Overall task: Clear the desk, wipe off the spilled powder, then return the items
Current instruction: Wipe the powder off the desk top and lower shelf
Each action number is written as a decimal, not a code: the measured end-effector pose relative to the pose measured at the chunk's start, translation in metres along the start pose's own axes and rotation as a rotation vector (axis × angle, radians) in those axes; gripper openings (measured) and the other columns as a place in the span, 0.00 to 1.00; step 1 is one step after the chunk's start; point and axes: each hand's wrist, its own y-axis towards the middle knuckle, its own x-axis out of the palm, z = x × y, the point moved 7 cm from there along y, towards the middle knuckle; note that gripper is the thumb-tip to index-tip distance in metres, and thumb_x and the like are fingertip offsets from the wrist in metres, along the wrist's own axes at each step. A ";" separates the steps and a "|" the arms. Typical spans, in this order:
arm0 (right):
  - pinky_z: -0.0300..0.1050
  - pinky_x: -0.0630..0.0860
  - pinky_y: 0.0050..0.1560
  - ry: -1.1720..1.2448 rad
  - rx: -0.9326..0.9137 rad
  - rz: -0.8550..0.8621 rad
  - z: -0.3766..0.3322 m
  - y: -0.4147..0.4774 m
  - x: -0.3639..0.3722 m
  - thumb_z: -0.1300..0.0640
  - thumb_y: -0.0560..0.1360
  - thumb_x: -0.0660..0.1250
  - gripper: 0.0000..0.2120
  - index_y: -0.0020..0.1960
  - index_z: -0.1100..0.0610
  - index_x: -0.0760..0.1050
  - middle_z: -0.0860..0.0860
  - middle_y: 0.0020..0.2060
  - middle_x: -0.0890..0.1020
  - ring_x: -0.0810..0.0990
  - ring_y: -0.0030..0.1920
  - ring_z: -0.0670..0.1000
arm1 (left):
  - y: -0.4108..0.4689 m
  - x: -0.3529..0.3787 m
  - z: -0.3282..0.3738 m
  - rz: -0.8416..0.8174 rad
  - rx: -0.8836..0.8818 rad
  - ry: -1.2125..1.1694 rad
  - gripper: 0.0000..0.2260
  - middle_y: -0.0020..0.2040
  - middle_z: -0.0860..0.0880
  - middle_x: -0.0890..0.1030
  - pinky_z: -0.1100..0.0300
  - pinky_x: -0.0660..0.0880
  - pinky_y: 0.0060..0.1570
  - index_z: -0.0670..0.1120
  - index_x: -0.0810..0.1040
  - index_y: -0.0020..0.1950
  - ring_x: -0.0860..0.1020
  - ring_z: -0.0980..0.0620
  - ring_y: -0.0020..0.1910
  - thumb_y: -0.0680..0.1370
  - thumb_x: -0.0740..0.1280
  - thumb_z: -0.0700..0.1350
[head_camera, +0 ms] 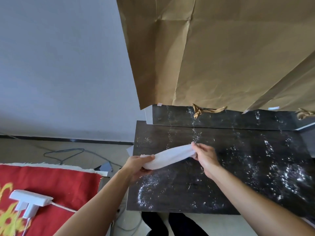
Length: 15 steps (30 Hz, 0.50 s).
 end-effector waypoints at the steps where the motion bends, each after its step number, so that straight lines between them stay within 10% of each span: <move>1: 0.37 0.72 0.38 -0.044 -0.045 0.030 -0.002 0.004 -0.002 0.54 0.78 0.65 0.13 0.40 0.62 0.77 0.54 0.31 0.79 0.78 0.32 0.50 | 0.002 0.000 0.003 0.031 0.042 -0.024 0.10 0.52 0.38 0.79 0.52 0.82 0.44 0.34 0.78 0.48 0.80 0.42 0.47 0.73 0.73 0.39; 5: 0.41 0.61 0.31 -0.180 -0.166 0.097 -0.001 0.024 0.001 0.56 0.79 0.62 0.14 0.38 0.62 0.72 0.52 0.29 0.70 0.66 0.31 0.49 | 0.013 0.006 0.021 0.171 0.245 -0.129 0.08 0.45 0.41 0.79 0.55 0.81 0.38 0.39 0.78 0.46 0.79 0.46 0.41 0.78 0.67 0.44; 10: 0.47 0.73 0.45 -0.431 -0.295 0.132 -0.006 0.050 -0.002 0.55 0.79 0.60 0.11 0.52 0.59 0.78 0.54 0.45 0.82 0.77 0.44 0.53 | 0.030 0.012 0.033 0.367 0.397 0.334 0.17 0.38 0.44 0.77 0.38 0.80 0.35 0.41 0.75 0.46 0.79 0.38 0.36 0.79 0.60 0.55; 15: 0.51 0.76 0.50 -0.735 -0.476 0.161 -0.032 0.065 -0.002 0.54 0.81 0.56 0.12 0.57 0.56 0.76 0.55 0.53 0.83 0.79 0.53 0.60 | 0.040 0.021 0.034 0.364 0.297 0.456 0.18 0.32 0.46 0.75 0.52 0.78 0.29 0.40 0.75 0.44 0.74 0.46 0.28 0.81 0.57 0.54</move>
